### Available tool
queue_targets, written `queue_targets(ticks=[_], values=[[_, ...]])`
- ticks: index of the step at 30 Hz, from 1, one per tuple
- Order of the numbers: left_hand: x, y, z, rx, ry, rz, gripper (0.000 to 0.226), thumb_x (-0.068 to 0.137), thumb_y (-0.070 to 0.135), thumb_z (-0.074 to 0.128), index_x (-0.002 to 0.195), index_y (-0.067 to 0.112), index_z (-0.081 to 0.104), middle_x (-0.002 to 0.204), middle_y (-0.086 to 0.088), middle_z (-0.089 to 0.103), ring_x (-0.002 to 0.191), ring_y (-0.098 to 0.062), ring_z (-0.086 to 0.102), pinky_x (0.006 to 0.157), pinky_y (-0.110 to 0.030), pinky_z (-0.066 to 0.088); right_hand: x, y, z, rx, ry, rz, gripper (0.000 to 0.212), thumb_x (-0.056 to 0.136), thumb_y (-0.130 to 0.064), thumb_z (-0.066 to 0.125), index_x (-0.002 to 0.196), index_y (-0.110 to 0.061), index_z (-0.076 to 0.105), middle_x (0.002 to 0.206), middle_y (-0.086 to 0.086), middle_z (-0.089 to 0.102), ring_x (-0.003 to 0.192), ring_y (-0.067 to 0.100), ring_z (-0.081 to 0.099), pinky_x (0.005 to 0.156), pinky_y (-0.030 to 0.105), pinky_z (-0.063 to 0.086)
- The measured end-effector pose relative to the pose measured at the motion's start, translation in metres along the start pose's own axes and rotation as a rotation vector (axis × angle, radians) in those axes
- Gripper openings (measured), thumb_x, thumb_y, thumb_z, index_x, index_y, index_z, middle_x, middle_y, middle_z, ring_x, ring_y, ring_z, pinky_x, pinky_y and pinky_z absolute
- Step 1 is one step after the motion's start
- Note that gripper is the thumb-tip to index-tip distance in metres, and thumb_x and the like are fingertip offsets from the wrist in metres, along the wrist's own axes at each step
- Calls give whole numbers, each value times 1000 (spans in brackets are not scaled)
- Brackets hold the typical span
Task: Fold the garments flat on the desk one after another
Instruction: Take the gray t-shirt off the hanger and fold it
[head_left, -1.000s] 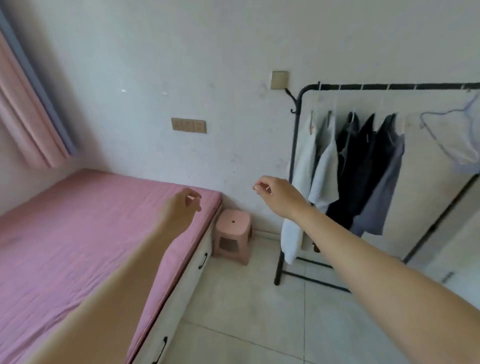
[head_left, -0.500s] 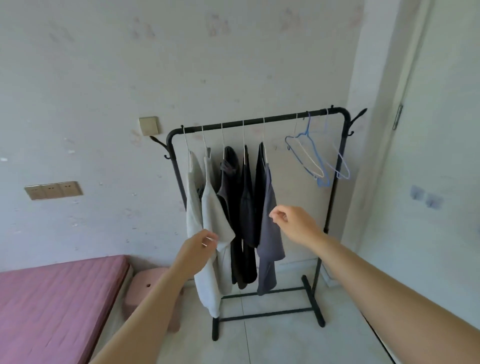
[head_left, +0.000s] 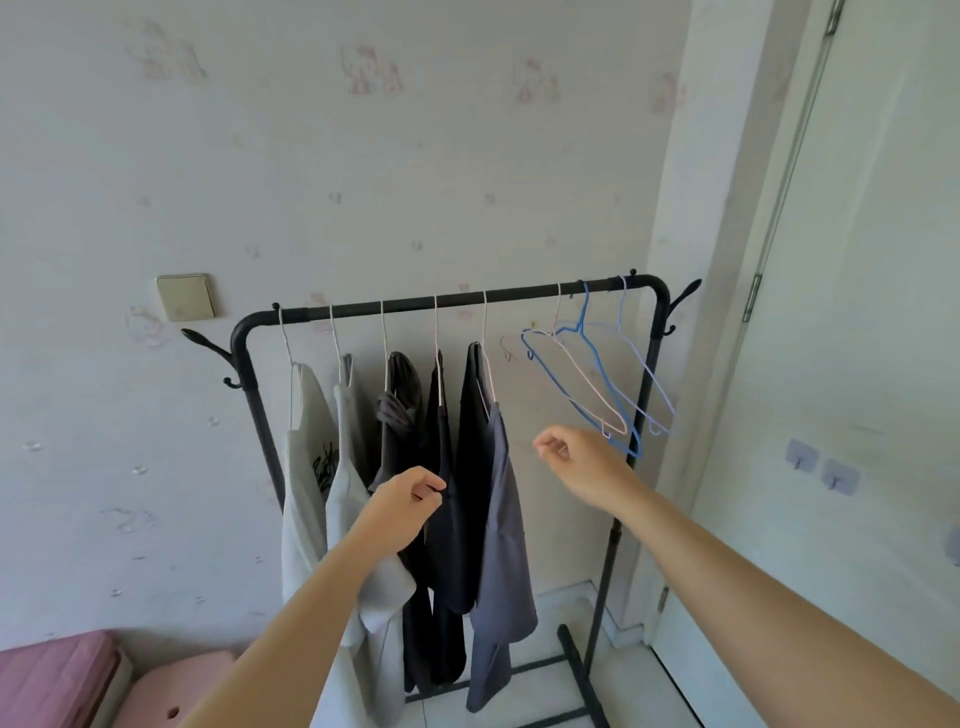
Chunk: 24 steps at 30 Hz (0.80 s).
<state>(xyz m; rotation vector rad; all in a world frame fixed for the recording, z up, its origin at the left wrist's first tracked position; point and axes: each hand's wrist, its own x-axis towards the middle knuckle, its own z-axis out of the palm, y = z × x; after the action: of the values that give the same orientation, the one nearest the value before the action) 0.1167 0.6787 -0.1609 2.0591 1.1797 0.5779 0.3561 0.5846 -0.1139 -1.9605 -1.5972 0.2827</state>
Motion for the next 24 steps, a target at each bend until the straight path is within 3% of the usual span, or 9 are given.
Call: queue_targets(ticks=[2, 6, 10, 13, 18, 21, 24], values=[[29, 5, -7, -21, 10, 28, 13, 96, 25, 53, 106, 30, 59, 99, 9, 64, 79, -7, 61, 63, -16, 43, 28, -7, -2, 10, 15, 0, 21, 98, -25, 47, 110, -20, 64, 107, -9, 63, 99, 10, 58, 85, 26, 45], [87, 11, -13, -95, -16, 78, 16, 96, 21, 53, 110, 28, 56, 107, 8, 63, 94, -4, 60, 74, -13, 45, 90, -23, -2, 51, 41, 15, 22, 98, -25, 47, 113, -19, 63, 111, -6, 63, 103, 11, 57, 85, 24, 42], [131, 13, -3, -168, -48, 61, 33, 96, 18, 54, 128, 20, 52, 121, 5, 59, 102, -8, 58, 83, -17, 47, 141, -31, 9, 120, 84, 57, 26, 99, -21, 46, 120, -15, 60, 120, -1, 61, 107, 13, 55, 87, 23, 39], [152, 11, 19, -181, -105, 33, 45, 98, 17, 51, 142, 17, 41, 137, 2, 51, 115, -12, 54, 87, -17, 42, 177, -29, 26, 174, 72, 133, 34, 98, -18, 48, 130, -9, 51, 130, 6, 57, 118, 19, 53, 93, 25, 37], [171, 27, 54, -151, -172, 67, 49, 101, 14, 41, 149, 17, 30, 147, 0, 43, 134, -18, 41, 104, -21, 34, 226, -24, 53, 273, 20, 237, 53, 98, -21, 49, 146, -7, 32, 145, 9, 43, 133, 25, 41, 102, 29, 33], [181, 31, 67, -162, -218, 67, 52, 101, 13, 39, 151, 18, 25, 150, -1, 38, 138, -18, 36, 103, -18, 29, 248, -18, 65, 378, 37, 272, 53, 96, -20, 49, 145, -7, 33, 131, 9, 53, 121, 26, 51, 95, 27, 39], [189, 29, 72, -160, -197, 79, 50, 99, 8, 40, 146, 22, 37, 140, 3, 49, 128, -13, 44, 101, -14, 31, 272, -9, 67, 430, 87, 284, 37, 95, -22, 50, 124, 1, 55, 91, 12, 64, 82, 27, 63, 76, 35, 49]])
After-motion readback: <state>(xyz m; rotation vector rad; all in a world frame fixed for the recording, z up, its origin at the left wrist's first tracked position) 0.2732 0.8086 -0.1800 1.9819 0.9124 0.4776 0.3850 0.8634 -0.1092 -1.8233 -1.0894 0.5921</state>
